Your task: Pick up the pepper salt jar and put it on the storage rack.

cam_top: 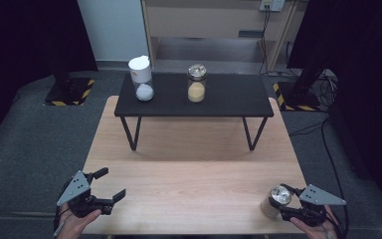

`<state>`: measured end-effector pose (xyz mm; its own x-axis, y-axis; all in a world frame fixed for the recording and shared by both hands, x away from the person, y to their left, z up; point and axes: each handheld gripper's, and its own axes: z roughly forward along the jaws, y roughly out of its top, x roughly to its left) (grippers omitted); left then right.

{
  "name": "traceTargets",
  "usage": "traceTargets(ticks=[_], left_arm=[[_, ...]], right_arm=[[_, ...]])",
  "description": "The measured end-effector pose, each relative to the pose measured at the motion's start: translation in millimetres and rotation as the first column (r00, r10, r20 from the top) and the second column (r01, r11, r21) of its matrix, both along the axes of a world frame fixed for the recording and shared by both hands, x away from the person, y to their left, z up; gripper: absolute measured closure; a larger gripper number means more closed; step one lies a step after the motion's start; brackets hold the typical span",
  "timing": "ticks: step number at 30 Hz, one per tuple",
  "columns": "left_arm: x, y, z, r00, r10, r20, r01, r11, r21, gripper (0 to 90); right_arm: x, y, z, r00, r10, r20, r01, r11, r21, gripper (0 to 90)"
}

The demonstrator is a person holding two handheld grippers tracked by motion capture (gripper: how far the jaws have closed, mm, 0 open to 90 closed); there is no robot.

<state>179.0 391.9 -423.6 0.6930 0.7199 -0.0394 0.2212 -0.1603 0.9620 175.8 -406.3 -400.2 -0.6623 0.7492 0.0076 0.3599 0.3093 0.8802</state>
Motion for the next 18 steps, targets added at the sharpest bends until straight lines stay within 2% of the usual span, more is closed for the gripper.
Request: traceTargets(ticks=[18], left_arm=[[0.2, 0.1, 0.0, 1.0, -0.001, -0.001, 0.001, 1.0, 0.0, 1.7]], right_arm=[[22.8, 14.6, 34.0, 0.9984, 0.056, 0.001, -0.056, 0.998, 0.002, 34.3]])
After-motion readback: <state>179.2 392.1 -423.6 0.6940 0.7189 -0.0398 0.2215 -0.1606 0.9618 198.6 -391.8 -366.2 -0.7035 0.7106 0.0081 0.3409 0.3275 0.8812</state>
